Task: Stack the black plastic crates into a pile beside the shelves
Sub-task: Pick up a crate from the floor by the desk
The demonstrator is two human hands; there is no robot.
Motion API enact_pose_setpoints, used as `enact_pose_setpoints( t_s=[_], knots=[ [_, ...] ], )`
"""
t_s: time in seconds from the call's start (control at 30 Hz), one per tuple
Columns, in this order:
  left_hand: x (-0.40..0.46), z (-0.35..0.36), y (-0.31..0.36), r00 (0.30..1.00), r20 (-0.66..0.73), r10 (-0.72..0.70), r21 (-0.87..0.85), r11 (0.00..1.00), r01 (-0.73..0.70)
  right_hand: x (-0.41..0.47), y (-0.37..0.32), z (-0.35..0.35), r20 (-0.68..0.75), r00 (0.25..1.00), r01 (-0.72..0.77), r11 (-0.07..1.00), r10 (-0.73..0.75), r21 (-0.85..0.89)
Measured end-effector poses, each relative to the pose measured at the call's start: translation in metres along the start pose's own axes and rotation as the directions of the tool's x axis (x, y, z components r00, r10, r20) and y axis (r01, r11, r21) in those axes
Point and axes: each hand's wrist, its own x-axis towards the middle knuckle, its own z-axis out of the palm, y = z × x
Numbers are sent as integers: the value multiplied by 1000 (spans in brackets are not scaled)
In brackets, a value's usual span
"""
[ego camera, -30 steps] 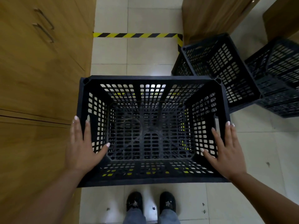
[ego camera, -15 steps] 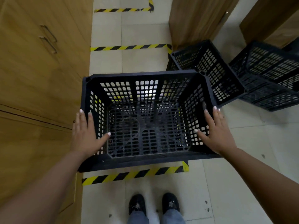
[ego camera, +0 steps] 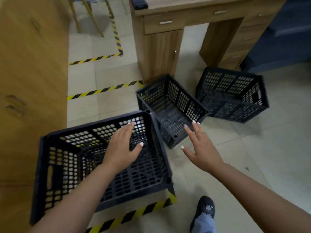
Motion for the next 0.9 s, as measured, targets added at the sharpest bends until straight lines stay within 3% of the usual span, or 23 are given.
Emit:
enact_pose_setpoints(
  t_s=[0.17,0.37,0.73,0.9],
  knots=[
    [66,41,103,999,45,24,-28,999,-23,10,101,-46,-15,997,-73,996,74,40],
    [129,91,169,994,57,-90,-29,995,92,27,203,-74,32,992,-118,993,118,4],
    [203,152,157,956,218,-195,181,971,157,89,267,-49,198,970,-128,988,142,-83],
    [236,181,137,934,275,-229,192,965,180,127,274,-21,292,945,-105,983,146,-149]
  ],
)
